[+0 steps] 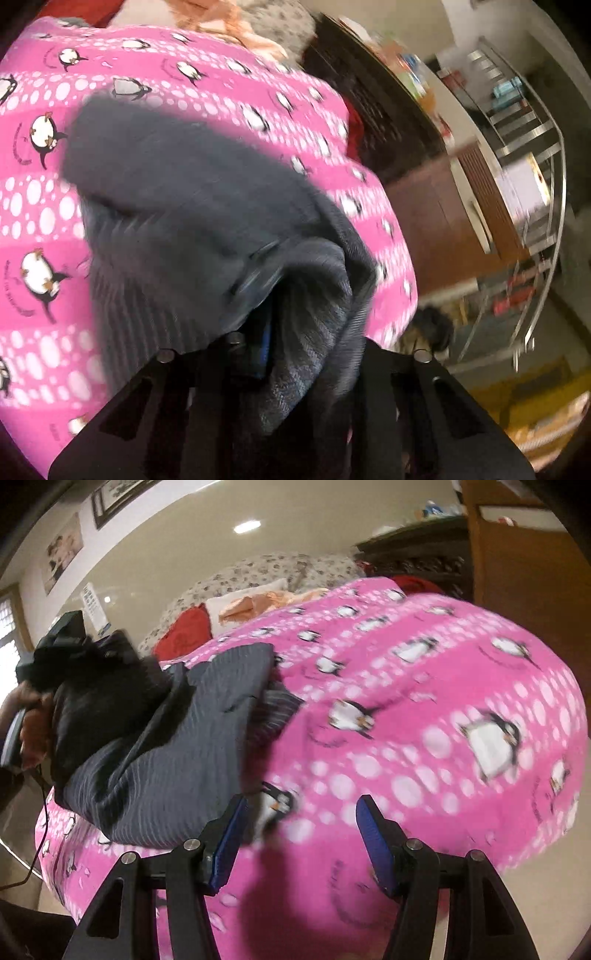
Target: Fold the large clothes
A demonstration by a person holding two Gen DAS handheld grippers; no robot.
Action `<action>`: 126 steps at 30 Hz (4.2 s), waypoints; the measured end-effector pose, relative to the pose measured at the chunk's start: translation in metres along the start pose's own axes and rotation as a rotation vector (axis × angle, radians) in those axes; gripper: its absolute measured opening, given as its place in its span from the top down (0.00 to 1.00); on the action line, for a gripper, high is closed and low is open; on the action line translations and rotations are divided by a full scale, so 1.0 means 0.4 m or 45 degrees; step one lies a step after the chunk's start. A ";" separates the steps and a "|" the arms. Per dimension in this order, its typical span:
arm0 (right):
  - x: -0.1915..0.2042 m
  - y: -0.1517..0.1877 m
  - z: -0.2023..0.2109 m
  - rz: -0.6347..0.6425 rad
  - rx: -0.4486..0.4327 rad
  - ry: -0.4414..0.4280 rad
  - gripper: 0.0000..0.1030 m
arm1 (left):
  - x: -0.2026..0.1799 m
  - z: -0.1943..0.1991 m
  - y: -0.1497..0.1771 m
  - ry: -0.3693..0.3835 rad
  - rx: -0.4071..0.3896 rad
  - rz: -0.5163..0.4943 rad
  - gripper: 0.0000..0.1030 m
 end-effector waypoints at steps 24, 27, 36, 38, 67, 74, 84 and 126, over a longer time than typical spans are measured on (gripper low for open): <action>-0.141 -0.001 0.153 -0.084 -0.080 0.232 0.42 | -0.268 0.043 0.172 0.247 -0.109 -0.193 0.46; -0.107 -0.023 0.169 -0.071 -0.107 0.194 0.42 | -0.183 0.189 0.188 0.042 -0.306 -0.268 0.42; 0.107 -0.108 0.137 -0.013 -0.150 -0.152 0.42 | 0.117 0.123 0.392 -0.185 -0.207 -0.094 0.40; 0.158 -0.115 0.115 -0.051 -0.128 -0.272 0.42 | 0.106 0.095 0.431 -0.144 -0.200 -0.104 0.38; 0.349 -0.179 -0.220 -0.472 0.330 -0.330 0.68 | 0.121 0.096 0.495 -0.159 -0.201 -0.152 0.38; 0.320 -0.252 -0.081 -0.053 0.168 -0.277 0.80 | 0.098 0.142 0.490 -0.143 -0.292 -0.171 0.38; 0.062 -0.123 -0.225 -0.389 0.361 -0.692 0.81 | -0.070 0.156 0.429 -0.089 -0.388 -0.358 0.38; 0.255 -0.502 -0.368 0.098 0.161 0.327 0.36 | 0.087 -0.114 -0.127 -0.667 -0.452 0.128 0.44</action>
Point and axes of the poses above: each gripper's, at about its wrist camera, not at the fingertips, and z roughly against the way its jaws point, x to its left, y to its underside, the point moved 5 cm from there along -z, roughly the way its jaws point, and after that the axes turned 3 degrees about z, right-handed, at the moved point
